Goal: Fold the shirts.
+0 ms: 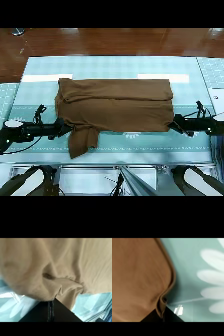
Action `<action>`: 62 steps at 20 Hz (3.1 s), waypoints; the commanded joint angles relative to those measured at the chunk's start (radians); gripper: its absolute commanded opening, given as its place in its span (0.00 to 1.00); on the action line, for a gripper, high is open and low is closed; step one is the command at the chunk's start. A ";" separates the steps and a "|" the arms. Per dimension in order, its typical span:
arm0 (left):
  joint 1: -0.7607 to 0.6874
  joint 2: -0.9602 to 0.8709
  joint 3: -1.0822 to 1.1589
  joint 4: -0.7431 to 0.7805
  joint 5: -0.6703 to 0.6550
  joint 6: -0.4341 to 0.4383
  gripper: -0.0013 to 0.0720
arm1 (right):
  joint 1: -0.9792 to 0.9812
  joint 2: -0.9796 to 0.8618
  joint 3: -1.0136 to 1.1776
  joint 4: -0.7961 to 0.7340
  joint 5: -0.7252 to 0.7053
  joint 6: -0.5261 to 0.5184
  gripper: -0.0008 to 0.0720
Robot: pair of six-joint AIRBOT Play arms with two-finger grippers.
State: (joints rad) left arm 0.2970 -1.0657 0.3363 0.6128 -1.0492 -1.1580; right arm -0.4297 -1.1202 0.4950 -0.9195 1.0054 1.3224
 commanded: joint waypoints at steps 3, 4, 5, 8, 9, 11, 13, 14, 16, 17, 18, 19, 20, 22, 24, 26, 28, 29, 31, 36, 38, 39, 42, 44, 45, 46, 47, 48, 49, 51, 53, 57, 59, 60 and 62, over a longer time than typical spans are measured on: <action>0.092 0.000 0.190 -0.028 -0.115 0.020 0.05 | 0.028 -0.011 0.207 -0.007 0.132 -0.056 0.05; 0.101 -0.004 0.249 -0.038 -0.108 0.010 0.05 | 0.030 -0.012 0.265 -0.010 0.125 -0.056 0.05; 0.099 -0.019 0.303 -0.037 -0.090 -0.016 0.05 | 0.029 -0.026 0.319 -0.001 0.113 -0.049 0.05; 0.033 -0.125 0.449 -0.037 0.007 0.004 0.05 | 0.030 -0.140 0.465 0.063 0.110 -0.032 0.05; 0.003 -0.165 0.485 -0.038 0.055 0.000 0.05 | 0.030 -0.189 0.501 0.132 0.104 -0.033 0.05; -0.060 -0.262 0.566 -0.037 0.126 -0.026 0.05 | 0.043 -0.277 0.563 0.230 0.074 -0.034 0.05; -0.101 -0.380 0.674 -0.037 0.132 -0.043 0.05 | 0.084 -0.368 0.641 0.237 0.053 -0.034 0.05; -0.111 -0.430 0.729 -0.037 0.122 -0.044 0.05 | 0.098 -0.408 0.678 0.237 0.043 -0.029 0.05; -0.116 -0.515 0.835 -0.037 0.116 -0.080 0.05 | 0.109 -0.480 0.747 0.238 0.026 0.005 0.05; -0.113 -0.548 0.881 -0.037 0.116 -0.101 0.05 | 0.109 -0.512 0.781 0.237 0.026 0.020 0.05; -0.110 -0.582 0.927 -0.037 0.114 -0.116 0.05 | 0.109 -0.537 0.806 0.237 0.026 0.030 0.05; -0.110 -0.612 0.966 -0.037 0.106 -0.115 0.05 | 0.109 -0.560 0.830 0.237 0.025 0.031 0.05; -0.111 -0.641 0.998 -0.037 0.103 -0.115 0.05 | 0.113 -0.580 0.847 0.241 0.026 0.029 0.05; -0.117 -0.684 1.037 -0.037 0.096 -0.114 0.05 | 0.124 -0.607 0.858 0.245 0.008 0.029 0.05; -0.124 -0.701 1.040 -0.037 0.084 -0.111 0.36 | 0.132 -0.626 0.858 0.245 -0.016 0.023 0.44; -0.101 -0.699 1.065 -0.026 0.005 -0.108 0.98 | 0.117 -0.621 0.863 0.233 -0.006 -0.003 0.86; -0.021 -0.697 1.141 0.060 -0.157 -0.160 0.97 | 0.061 -0.607 0.882 0.191 0.055 -0.003 0.86; 0.034 -0.694 1.181 0.140 -0.253 -0.235 0.97 | 0.023 -0.595 0.884 0.163 0.090 -0.003 0.86; 0.128 -0.657 1.201 0.298 -0.388 -0.295 0.97 | -0.050 -0.587 0.884 0.092 0.156 0.013 0.86; 0.163 -0.405 0.929 0.264 -0.288 -0.135 0.97 | -0.056 -0.653 0.878 0.056 0.199 0.041 0.86; 0.086 -0.258 0.731 0.133 -0.148 -0.053 0.97 | -0.015 -0.695 0.878 0.111 0.188 0.024 0.86; 0.036 -0.198 0.652 0.110 -0.081 -0.052 0.97 | 0.004 -0.714 0.879 0.137 0.181 0.017 0.86; -0.105 -0.142 0.574 0.108 -0.027 -0.020 0.97 | 0.074 -0.751 0.879 0.173 0.172 -0.004 0.86; -0.178 -0.145 0.574 0.108 -0.001 -0.020 0.97 | 0.105 -0.750 0.879 0.174 0.179 -0.004 0.82; -0.214 -0.145 0.574 0.108 0.011 -0.035 0.97 | 0.109 -0.745 0.881 0.174 0.196 -0.004 0.54; -0.245 -0.145 0.574 0.104 0.015 -0.063 0.97 | 0.109 -0.731 0.881 0.177 0.229 -0.021 0.06; -0.277 -0.145 0.575 0.104 0.022 -0.069 0.79 | 0.098 -0.704 0.881 0.169 0.257 -0.053 0.05; -0.303 -0.146 0.575 0.104 0.025 -0.068 0.23 | 0.087 -0.661 0.881 0.134 0.286 -0.068 0.05; -0.326 -0.146 0.575 0.101 0.032 -0.058 0.05 | 0.078 -0.605 0.881 0.072 0.314 -0.072 0.05; -0.385 -0.150 0.576 0.099 0.067 -0.058 0.05 | 0.076 -0.472 0.861 -0.063 0.350 -0.071 0.05; -0.475 -0.168 0.589 0.106 0.130 -0.079 0.05 | 0.076 -0.296 0.789 -0.138 0.361 -0.071 0.05; -0.715 -0.329 0.724 0.195 0.283 -0.208 0.05 | 0.077 0.061 0.597 -0.127 0.357 -0.058 0.05; -0.813 -0.464 0.870 0.195 0.278 -0.240 0.05 | 0.080 0.212 0.511 -0.113 0.362 -0.023 0.05; -0.854 -0.525 0.940 0.195 0.275 -0.259 0.05 | 0.080 0.274 0.475 -0.098 0.365 -0.009 0.05; -0.935 -0.644 1.083 0.194 0.235 -0.313 0.05 | 0.080 0.373 0.419 -0.049 0.377 0.004 0.05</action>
State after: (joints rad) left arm -0.5156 -1.5558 1.2442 0.7963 -0.8043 -1.3907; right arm -0.3504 -0.9154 1.0065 -1.0111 1.3712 1.2976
